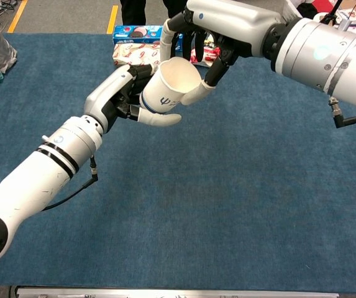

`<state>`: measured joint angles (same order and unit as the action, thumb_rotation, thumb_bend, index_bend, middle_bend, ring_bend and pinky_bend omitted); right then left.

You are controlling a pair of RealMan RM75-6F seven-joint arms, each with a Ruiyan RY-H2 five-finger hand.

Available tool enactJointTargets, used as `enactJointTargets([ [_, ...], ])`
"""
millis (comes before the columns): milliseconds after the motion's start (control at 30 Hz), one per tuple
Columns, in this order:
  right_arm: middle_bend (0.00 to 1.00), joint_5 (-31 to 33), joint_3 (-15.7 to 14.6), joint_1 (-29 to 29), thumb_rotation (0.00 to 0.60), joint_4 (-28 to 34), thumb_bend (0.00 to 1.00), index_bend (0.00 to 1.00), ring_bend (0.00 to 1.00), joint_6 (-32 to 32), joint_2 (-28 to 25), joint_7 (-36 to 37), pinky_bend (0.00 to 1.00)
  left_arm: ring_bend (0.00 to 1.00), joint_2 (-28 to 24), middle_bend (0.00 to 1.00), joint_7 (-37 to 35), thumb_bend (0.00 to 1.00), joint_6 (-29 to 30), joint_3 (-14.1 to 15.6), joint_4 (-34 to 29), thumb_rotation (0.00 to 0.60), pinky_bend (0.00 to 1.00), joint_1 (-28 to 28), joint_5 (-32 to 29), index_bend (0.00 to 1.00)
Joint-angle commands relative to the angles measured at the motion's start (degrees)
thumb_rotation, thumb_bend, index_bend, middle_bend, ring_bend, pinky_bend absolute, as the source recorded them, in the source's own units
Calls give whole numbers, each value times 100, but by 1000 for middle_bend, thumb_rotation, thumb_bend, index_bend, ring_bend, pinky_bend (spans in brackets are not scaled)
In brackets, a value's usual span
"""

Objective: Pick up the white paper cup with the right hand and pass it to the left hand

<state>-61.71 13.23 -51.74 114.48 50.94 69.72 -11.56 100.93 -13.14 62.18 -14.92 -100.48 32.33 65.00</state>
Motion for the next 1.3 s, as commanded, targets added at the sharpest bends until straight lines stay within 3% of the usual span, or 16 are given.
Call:
enactJointTargets([
  [33, 456, -8, -2, 1, 600, 1, 0, 475, 448, 7, 1, 11, 457, 365, 5, 385, -2, 96, -8, -4, -2, 600, 645, -1, -7, 377],
  [400, 455, -41, -20, -2, 600, -11, 0, 475, 448, 13, 5, 47, 457, 387, 51, 409, 7, 96, -16, -6, 27, 600, 658, -12, -10, 402],
  [1300, 455, -92, -69, -4, 600, -12, 0, 475, 448, 53, 29, 20, 458, 502, 285, 528, 138, 96, 242, -5, 133, 600, 796, -129, 47, 523],
])
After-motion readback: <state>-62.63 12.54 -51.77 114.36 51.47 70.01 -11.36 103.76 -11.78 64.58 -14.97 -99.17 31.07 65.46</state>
